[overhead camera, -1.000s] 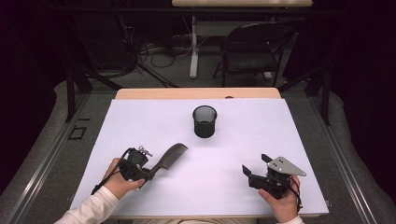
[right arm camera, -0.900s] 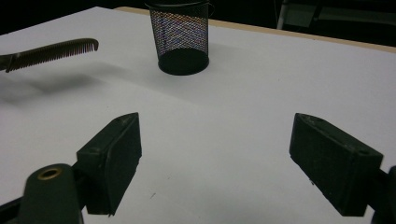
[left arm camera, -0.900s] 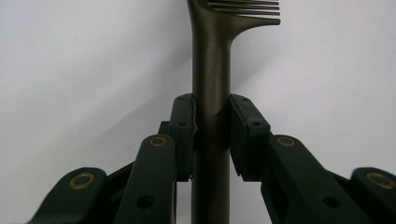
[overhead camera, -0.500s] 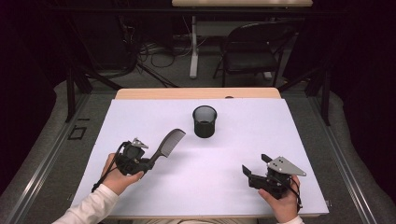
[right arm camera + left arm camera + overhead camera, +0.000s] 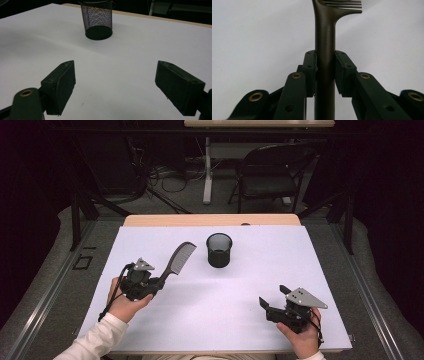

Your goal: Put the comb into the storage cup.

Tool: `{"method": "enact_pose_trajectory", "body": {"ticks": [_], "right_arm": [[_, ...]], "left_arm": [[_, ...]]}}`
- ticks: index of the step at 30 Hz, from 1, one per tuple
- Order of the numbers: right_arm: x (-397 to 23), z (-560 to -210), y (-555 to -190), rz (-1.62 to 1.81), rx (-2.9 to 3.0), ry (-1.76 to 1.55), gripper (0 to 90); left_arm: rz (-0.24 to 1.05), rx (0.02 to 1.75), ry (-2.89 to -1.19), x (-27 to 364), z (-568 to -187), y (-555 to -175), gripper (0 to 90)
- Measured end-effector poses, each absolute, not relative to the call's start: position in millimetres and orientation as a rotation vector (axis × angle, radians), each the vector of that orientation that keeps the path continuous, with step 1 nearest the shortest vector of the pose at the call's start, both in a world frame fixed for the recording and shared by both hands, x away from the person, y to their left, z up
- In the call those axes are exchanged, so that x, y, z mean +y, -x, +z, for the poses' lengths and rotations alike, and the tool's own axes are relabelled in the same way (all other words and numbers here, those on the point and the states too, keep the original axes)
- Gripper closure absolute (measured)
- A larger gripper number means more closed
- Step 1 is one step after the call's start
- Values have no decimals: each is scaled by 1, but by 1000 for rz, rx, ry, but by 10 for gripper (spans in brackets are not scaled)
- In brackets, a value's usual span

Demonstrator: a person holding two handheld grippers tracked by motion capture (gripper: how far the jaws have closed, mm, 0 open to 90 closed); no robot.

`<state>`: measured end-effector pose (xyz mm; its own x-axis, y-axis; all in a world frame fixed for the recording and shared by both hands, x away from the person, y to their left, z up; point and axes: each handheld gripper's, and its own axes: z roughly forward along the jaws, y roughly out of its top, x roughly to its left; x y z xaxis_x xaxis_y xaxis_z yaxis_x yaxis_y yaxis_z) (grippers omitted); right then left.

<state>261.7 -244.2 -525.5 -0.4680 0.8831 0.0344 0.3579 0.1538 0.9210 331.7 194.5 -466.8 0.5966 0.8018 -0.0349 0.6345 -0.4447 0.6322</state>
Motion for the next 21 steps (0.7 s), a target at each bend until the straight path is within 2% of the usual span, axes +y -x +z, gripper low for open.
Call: {"method": "enact_pose_trajectory", "body": {"ticks": [9,21], "right_arm": [[-244,-526,-262,1291,1910,-1175,167],[-244,-526,-262,1287,1913,-1174,167]], "left_arm": [[434,1126,-2112,199,-448,-339,724],[436,1132,-1987,191,-450,-357,724]]}}
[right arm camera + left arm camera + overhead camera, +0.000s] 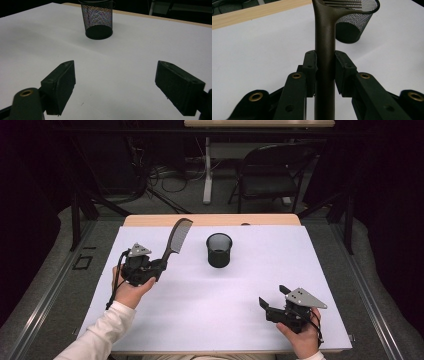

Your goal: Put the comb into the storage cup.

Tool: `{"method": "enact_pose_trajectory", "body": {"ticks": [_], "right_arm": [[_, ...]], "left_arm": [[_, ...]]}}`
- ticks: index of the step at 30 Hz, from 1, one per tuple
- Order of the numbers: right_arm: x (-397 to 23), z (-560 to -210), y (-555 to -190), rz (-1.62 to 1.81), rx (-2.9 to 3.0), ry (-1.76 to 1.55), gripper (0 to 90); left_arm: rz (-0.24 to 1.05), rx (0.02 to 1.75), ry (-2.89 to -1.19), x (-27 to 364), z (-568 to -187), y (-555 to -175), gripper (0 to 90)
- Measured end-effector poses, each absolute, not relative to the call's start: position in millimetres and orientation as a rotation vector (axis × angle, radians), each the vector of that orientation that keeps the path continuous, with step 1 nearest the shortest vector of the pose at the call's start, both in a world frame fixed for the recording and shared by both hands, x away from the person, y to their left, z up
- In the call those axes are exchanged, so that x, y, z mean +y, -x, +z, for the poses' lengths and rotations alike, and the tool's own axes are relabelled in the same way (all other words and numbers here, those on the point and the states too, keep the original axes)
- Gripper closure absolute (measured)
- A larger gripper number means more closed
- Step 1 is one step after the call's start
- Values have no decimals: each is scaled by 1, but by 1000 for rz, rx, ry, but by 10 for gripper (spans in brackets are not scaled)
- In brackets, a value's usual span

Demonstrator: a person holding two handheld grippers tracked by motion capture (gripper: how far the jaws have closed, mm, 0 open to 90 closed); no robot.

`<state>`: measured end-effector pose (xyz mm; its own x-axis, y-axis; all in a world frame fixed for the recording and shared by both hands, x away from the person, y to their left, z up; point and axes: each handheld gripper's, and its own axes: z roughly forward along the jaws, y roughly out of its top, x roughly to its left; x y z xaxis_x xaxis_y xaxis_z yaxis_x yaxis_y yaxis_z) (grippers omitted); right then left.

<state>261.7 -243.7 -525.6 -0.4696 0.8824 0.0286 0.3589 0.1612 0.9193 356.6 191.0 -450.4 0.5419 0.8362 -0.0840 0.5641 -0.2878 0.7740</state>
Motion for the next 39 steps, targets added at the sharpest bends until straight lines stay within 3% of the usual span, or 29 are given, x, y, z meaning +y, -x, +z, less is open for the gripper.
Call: {"method": "enact_pose_trajectory", "body": {"ticks": [27,39], "right_arm": [[-240,-527,-266,1260,1927,-1197,161],[-237,-510,-280,1328,1953,-1244,151]], "left_arm": [[460,1031,-1877,138,-457,-370,724],[457,1009,-1850,121,-456,-372,724]]}}
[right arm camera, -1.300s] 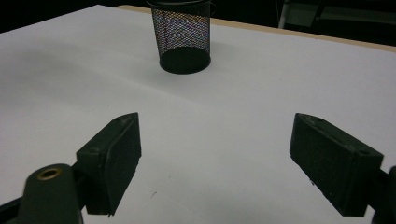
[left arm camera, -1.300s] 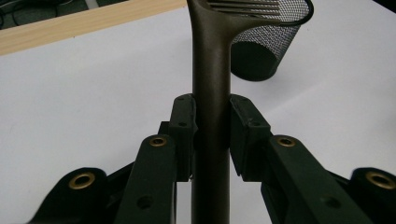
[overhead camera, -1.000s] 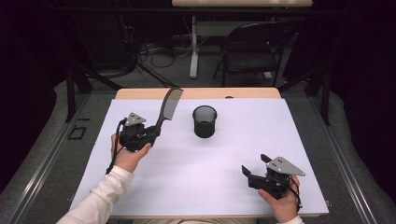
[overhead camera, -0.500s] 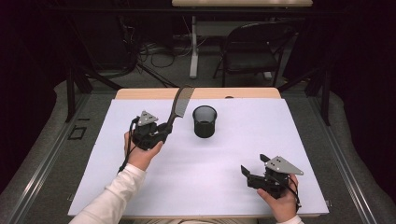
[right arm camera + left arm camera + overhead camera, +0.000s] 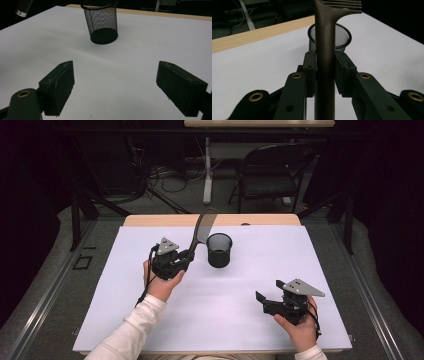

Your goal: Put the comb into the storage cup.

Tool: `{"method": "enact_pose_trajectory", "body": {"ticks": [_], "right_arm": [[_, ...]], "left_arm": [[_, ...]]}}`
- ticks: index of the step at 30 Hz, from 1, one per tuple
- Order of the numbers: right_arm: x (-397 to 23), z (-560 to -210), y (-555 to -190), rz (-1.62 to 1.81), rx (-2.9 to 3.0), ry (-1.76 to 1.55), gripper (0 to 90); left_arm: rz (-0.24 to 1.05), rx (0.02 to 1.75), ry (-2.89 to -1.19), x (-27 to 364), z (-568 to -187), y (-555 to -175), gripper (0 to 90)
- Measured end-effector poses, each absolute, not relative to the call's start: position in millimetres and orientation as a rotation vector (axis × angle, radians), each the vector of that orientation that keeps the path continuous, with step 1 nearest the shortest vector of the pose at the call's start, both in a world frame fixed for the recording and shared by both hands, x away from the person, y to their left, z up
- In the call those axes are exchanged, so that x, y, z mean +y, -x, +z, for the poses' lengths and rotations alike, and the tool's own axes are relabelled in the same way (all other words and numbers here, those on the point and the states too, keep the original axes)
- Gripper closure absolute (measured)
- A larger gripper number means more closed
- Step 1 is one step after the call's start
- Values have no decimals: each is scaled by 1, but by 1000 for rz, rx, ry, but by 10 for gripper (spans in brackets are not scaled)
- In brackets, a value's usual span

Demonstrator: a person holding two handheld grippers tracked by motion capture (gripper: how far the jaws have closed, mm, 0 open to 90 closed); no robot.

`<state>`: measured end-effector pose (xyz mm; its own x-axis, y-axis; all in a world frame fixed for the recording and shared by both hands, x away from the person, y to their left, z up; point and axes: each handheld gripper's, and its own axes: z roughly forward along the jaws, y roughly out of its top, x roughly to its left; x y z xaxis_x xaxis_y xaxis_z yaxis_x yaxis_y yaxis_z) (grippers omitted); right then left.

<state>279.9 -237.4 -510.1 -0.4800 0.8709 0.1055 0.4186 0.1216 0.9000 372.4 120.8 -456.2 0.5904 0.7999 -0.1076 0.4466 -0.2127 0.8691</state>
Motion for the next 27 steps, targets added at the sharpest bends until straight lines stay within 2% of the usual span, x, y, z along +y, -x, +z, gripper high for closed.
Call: {"method": "enact_pose_trajectory", "body": {"ticks": [27], "right_arm": [[-207,-468,-345,1366,2042,-1308,146]], "left_arm": [[458,1001,-1764,113,-465,-371,724]]}}
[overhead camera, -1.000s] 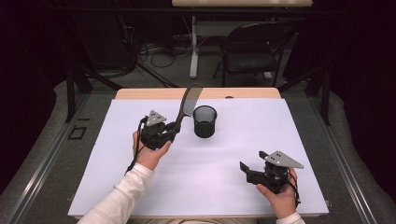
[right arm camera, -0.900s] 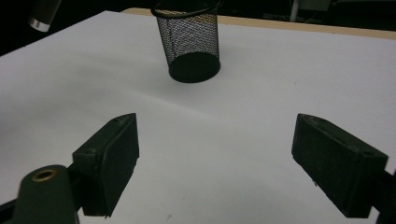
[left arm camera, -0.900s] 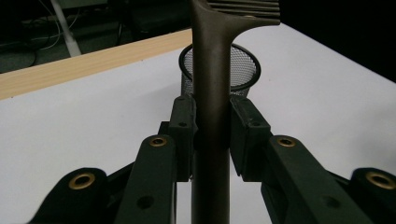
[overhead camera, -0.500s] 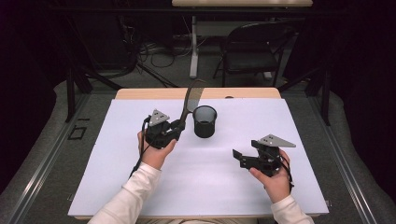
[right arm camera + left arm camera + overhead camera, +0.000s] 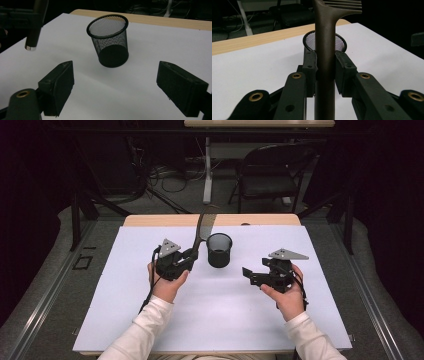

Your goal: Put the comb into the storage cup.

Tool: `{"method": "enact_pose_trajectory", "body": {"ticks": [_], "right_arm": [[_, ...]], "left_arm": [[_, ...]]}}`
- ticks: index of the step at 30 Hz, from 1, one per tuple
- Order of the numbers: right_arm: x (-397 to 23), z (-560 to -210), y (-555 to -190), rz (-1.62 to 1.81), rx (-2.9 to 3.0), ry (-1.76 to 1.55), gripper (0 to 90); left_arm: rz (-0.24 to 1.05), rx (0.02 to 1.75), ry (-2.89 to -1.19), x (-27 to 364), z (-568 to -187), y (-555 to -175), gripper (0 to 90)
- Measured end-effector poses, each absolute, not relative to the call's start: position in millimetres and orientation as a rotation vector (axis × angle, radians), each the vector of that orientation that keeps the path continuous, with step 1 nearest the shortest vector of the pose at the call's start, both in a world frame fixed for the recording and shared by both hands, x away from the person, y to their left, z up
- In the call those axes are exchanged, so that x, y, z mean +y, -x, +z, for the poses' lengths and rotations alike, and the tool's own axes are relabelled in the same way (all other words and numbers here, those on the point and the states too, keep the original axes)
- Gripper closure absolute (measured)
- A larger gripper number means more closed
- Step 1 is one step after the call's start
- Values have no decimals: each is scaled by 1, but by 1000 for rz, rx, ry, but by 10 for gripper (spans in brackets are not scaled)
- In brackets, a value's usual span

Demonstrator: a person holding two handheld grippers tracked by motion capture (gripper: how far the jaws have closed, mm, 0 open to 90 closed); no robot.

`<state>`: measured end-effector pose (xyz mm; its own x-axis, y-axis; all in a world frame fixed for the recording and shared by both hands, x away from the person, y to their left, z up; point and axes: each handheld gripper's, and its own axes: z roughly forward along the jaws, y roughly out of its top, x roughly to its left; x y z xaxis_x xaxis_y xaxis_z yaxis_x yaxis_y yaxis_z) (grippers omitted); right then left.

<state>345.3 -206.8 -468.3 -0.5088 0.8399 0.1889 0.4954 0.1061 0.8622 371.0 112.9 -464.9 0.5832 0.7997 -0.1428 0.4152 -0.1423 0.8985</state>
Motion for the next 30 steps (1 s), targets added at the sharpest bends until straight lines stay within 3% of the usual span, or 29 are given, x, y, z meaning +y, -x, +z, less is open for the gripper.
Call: {"method": "enact_pose_trajectory", "body": {"ticks": [12,30], "right_arm": [[-199,-440,-367,1435,2065,-1331,142],[-185,-434,-398,1446,2131,-1365,178]], "left_arm": [[470,997,-1767,111,-471,-371,724],[479,1002,-1743,113,-473,-370,724]]}}
